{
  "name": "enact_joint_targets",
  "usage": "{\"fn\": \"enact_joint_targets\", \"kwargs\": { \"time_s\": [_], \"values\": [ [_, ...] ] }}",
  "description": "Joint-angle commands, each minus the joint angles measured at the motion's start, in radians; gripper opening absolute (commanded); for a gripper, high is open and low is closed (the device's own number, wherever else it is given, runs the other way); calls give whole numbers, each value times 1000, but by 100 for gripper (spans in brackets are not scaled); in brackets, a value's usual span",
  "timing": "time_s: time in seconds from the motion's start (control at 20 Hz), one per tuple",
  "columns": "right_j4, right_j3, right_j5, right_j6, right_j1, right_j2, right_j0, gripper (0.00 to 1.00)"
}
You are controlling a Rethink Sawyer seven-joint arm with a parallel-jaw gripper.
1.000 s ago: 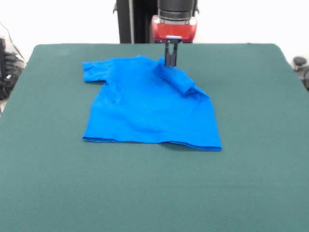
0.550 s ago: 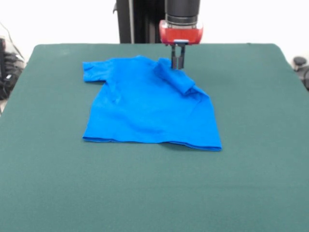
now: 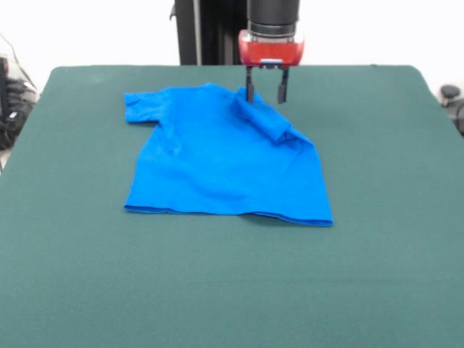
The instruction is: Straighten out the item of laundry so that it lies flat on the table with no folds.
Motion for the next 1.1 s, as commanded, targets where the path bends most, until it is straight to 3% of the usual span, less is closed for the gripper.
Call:
{"fn": "enact_joint_targets", "kwargs": {
  "time_s": [0.05, 0.5, 1.1],
  "values": [
    [-18, -2, -54, 178, 22, 116, 1, 100],
    [14, -29, -42, 178, 37, 68, 47, 100],
    [17, -105, -109, 165, 141, 45, 61, 100]
  ]
}}
